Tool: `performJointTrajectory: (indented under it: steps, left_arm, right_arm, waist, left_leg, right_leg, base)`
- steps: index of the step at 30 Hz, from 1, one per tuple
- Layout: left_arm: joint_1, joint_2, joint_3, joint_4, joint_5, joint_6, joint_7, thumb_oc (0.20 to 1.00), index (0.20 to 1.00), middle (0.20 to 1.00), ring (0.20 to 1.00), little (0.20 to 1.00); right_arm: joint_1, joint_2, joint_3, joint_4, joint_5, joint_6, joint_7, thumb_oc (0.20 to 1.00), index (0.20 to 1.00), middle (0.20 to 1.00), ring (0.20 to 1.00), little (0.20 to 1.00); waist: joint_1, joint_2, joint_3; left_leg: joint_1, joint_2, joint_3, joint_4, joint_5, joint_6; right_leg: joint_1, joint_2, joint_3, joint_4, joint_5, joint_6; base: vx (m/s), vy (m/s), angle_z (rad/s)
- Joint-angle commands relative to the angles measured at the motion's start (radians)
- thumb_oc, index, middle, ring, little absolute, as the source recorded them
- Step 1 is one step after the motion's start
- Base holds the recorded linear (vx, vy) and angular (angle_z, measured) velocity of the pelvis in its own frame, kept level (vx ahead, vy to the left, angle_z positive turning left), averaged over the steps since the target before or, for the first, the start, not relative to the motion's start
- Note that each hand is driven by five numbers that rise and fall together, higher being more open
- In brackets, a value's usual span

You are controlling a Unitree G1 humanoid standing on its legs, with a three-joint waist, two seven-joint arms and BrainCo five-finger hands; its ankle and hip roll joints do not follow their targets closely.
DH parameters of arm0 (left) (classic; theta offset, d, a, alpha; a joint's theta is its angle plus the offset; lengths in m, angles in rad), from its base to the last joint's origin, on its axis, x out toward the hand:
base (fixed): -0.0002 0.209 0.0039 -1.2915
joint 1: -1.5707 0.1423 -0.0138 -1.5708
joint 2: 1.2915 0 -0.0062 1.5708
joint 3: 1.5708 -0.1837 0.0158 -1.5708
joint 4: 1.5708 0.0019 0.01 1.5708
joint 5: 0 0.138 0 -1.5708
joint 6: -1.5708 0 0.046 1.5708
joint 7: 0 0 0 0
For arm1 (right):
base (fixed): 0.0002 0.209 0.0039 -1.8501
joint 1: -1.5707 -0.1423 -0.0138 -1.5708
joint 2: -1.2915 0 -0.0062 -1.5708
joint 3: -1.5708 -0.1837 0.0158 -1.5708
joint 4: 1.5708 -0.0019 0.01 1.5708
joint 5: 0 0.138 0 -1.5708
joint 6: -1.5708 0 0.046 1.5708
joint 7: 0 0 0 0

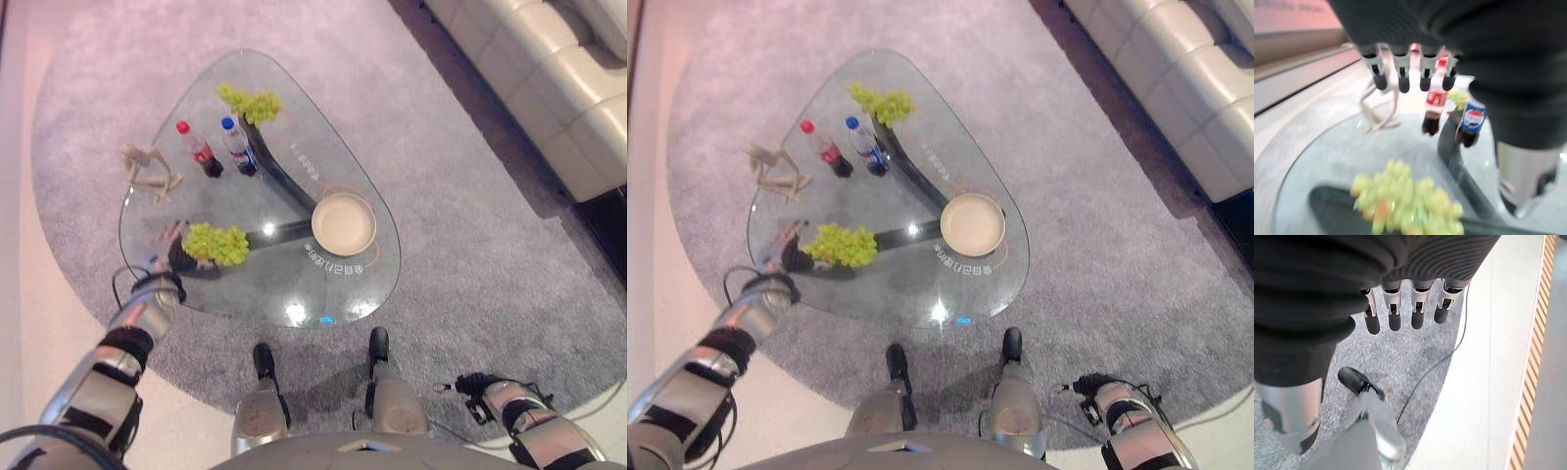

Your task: Pick up fruits into the plate

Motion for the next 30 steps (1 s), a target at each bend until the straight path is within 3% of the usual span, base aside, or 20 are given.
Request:
performJointTrajectory:
  steps: [1,10,18,21,30]
  left_arm:
    - [-0.148,0.093,-0.065,0.029,0.082,-0.031,0.045,1.000,1.000,1.000,1.000,1.000]
    - [-0.333,0.135,-0.147,0.106,0.133,-0.034,0.069,1.000,1.000,1.000,1.000,1.000]
    - [-0.367,0.146,-0.209,0.160,0.221,-0.016,0.019,1.000,1.000,1.000,1.000,1.000]
    - [-0.362,0.145,-0.255,0.194,0.276,-0.002,-0.059,1.000,1.000,1.000,1.000,1.000]
    - [-0.281,0.149,-0.292,0.260,0.407,0.072,-0.067,1.000,1.000,1.000,1.000,1.000]
  right_arm:
    - [-0.077,-0.042,0.050,0.000,0.049,-0.001,0.009,1.000,1.000,1.000,1.000,1.000]
    - [-0.166,-0.066,0.084,-0.029,0.093,-0.020,0.014,1.000,1.000,1.000,1.000,1.000]
    - [-0.198,-0.080,0.077,-0.043,0.131,-0.032,-0.012,1.000,1.000,1.000,1.000,1.000]
    - [-0.229,-0.105,0.066,-0.039,0.134,-0.031,-0.011,1.000,1.000,1.000,1.000,1.000]
    - [-0.261,-0.152,0.054,-0.044,0.143,-0.041,0.000,1.000,1.000,1.000,1.000,1.000]
  waist:
    - [-0.006,-0.016,0.077]
    - [-0.025,-0.028,0.169]
    - [-0.033,-0.041,0.171]
    - [-0.039,-0.038,0.171]
    - [-0.036,-0.028,0.171]
  left_leg:
    - [-0.093,-0.048,-0.027,0.052,-0.058,0.036]
    - [-0.225,-0.058,-0.025,0.124,-0.058,0.026]
    - [-0.312,-0.063,-0.018,0.171,-0.065,0.023]
    - [-0.353,-0.067,-0.017,0.191,-0.066,0.024]
    - [-0.416,-0.085,-0.029,0.236,-0.079,0.031]
  right_leg:
    - [-0.034,0.011,-0.039,0.100,-0.101,0.005]
    - [-0.168,0.024,-0.049,0.168,-0.103,-0.007]
    - [-0.252,0.019,-0.063,0.200,-0.101,-0.009]
    - [-0.295,0.015,-0.059,0.215,-0.098,-0.009]
    - [-0.365,0.012,-0.056,0.261,-0.109,-0.014]
  base:
    - [-0.10,-0.049,-0.01]
    - [-0.06,-0.012,0.05]
    - [-0.01,-0.007,0.02]
    - [0.00,0.016,0.02]
    - [0.00,0.001,0.00]
